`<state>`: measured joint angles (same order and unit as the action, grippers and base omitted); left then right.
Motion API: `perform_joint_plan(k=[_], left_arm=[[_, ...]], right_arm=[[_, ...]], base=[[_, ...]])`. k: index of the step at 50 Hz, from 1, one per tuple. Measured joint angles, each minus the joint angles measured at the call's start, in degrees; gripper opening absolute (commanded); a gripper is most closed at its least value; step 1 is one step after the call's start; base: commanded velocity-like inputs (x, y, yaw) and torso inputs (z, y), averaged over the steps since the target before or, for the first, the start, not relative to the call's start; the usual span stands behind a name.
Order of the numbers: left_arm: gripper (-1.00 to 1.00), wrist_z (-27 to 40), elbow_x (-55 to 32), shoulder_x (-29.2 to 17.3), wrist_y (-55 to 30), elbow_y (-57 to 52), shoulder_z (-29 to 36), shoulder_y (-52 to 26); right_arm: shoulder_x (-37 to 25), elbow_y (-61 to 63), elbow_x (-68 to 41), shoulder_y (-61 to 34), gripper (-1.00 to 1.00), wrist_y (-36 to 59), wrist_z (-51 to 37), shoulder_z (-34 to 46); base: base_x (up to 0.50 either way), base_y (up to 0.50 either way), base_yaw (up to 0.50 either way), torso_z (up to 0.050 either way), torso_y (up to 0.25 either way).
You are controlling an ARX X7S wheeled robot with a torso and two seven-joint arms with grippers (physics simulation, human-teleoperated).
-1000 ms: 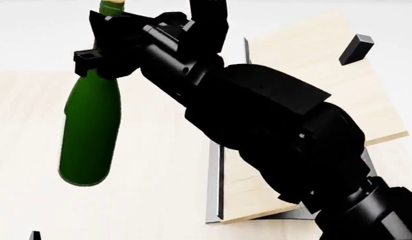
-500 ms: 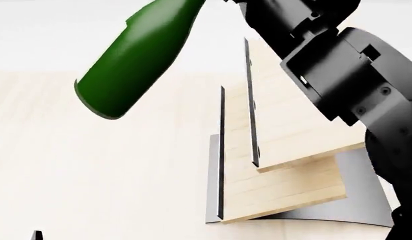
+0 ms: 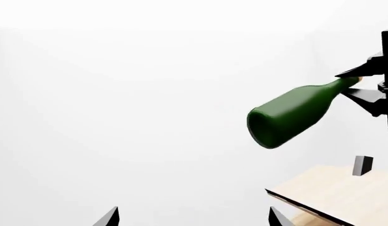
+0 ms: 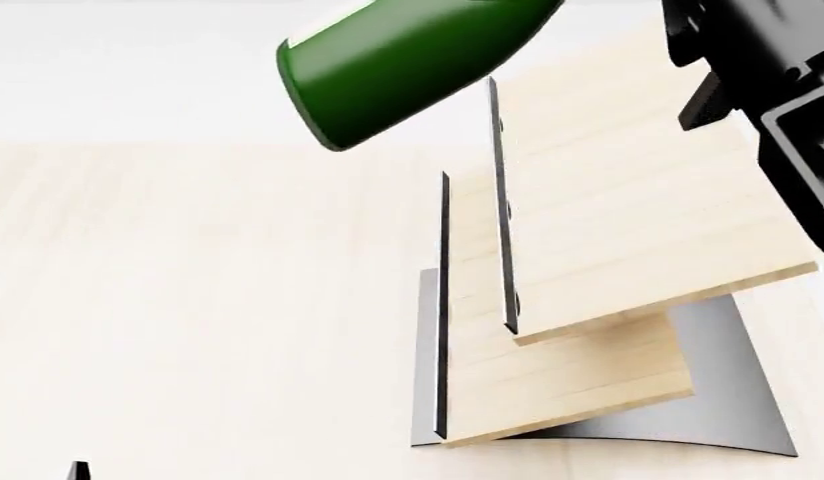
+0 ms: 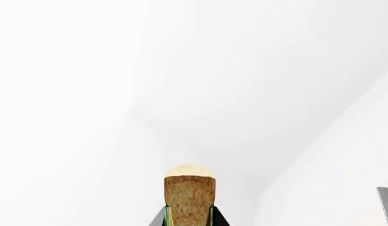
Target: Put the wine bottle on the wine rack.
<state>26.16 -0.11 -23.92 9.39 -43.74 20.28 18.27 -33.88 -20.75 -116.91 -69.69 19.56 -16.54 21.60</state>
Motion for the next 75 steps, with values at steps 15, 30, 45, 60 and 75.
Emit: perform_joint_plan(k=[15, 30, 45, 60, 75], left_arm=[[1.0, 0.2, 0.1, -0.1, -0.3, 0.0, 0.3, -0.3], [1.0, 0.4, 0.2, -0.2, -0.4, 0.2, 0.6, -0.5], [1.0, 0.6, 0.3, -0.3, -0.5, 0.4, 0.9, -0.7], [1.0, 0.8, 0.3, -0.5, -0.5, 0.5, 1.1, -0.8], [1.0, 1.0, 0.3, -0.7, -0.5, 0.5, 1.3, -0.9]], right_arm=[[-3.3, 1.1, -3.0, 4.7, -1.0, -2.5, -0.3, -4.5], [-6.0, 4.0, -5.0, 9.1, -1.0, -4.8, -1.4, -8.1], [-7.0, 6.7, -6.1, 13.7, -1.0, -7.2, -1.2, -11.2], [-7.4, 7.0, -5.7, 16.5, -1.0, -8.5, 0.9, -12.8], [-6.7, 5.4, -4.5, 17.3, -1.0, -8.7, 3.0, -12.4]], base=[[0.0, 0.0, 0.0, 0.0, 0.001], [0.0, 0.0, 0.0, 0.0, 0.001], [0.0, 0.0, 0.0, 0.0, 0.001], [0.0, 0.0, 0.0, 0.0, 0.001], [0.0, 0.0, 0.0, 0.001, 0.001]])
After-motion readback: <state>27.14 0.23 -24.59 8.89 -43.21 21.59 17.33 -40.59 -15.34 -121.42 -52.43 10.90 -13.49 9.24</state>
